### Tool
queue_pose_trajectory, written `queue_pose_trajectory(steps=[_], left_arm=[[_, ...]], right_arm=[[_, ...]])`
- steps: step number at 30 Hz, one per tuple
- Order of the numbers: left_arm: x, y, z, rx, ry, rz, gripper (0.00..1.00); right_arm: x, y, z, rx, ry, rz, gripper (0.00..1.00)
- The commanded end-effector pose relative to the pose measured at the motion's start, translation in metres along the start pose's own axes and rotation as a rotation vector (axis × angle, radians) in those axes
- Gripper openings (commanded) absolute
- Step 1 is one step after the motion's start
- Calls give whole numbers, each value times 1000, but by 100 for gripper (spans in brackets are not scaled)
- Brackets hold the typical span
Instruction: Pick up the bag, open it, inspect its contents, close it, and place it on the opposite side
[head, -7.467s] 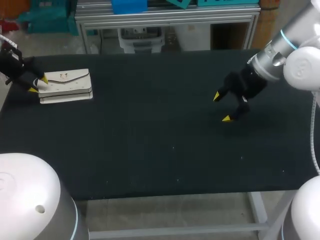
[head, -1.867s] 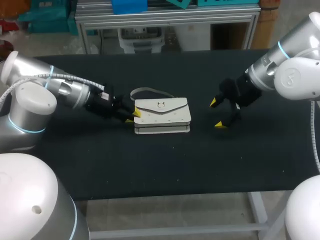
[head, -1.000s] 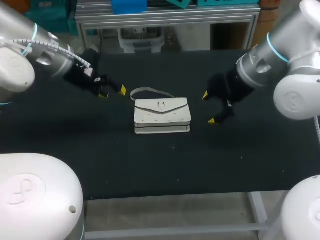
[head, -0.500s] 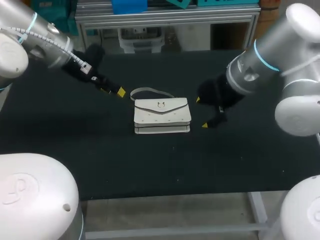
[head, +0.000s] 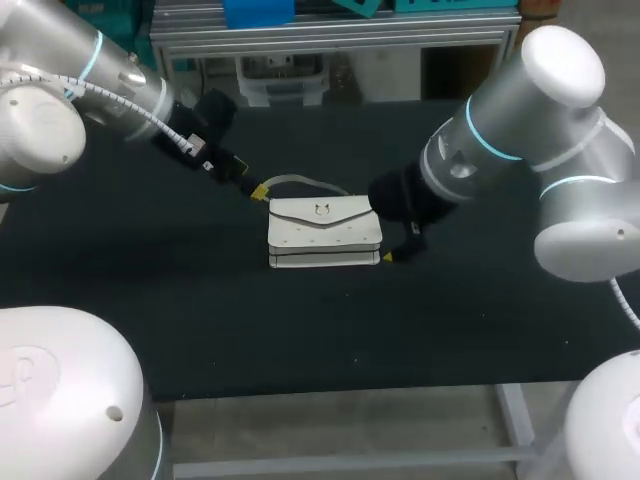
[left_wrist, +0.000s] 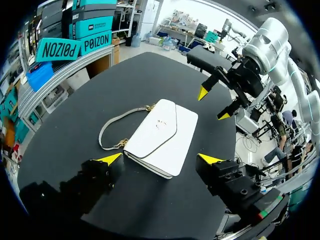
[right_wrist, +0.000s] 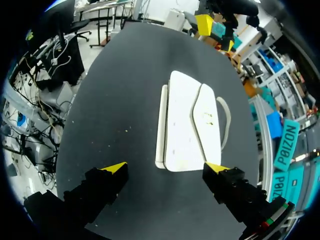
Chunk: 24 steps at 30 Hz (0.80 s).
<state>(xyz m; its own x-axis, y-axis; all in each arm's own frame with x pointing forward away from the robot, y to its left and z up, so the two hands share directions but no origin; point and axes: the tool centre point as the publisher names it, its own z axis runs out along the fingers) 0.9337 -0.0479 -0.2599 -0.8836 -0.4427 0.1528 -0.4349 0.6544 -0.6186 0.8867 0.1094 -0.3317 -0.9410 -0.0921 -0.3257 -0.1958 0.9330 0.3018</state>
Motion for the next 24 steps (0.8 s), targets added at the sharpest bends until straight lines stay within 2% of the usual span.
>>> queue_pose_trajectory(steps=[1,10,17,21,24], left_arm=[[6,2,7,67,-85,265,100],[6,2,7,67,-85,265,100],[-3,5,37,90,-50,368,100],[-3,4,43,82,-52,413,100],[-3,4,43,82,-52,413,100]], right_arm=[[0,5,9,15,-7,5,100],[1,7,15,28,-31,6,100],[6,12,23,84,-111,-29,100],[4,12,26,139,-182,9,100],[4,12,26,139,-182,9,100]])
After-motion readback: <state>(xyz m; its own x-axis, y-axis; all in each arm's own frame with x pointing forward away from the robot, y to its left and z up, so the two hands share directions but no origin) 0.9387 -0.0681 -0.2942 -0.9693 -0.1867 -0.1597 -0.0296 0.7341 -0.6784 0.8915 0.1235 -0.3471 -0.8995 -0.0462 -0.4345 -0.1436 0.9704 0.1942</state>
